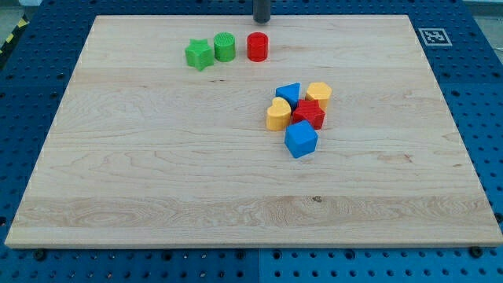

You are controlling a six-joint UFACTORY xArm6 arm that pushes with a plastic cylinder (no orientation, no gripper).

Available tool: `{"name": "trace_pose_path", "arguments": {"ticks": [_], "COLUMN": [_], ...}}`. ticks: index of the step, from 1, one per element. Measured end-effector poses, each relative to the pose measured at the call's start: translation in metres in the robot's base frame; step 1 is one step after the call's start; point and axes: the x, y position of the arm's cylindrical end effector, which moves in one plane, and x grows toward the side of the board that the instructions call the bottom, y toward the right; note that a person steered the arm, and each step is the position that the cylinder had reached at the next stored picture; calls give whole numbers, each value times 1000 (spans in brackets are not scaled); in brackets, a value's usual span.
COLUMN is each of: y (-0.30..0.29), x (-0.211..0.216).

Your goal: Slide the red circle towards the center right of the board

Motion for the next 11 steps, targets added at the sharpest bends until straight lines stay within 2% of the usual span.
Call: {"name": "trace_pose_path", "arguments": {"ticks": [2,4,5,6,8,9,10,11], "y": [-79,-134,-104,-32,11,24,-14,5], "x": [0,0,15,52,94,121,125,144]}}
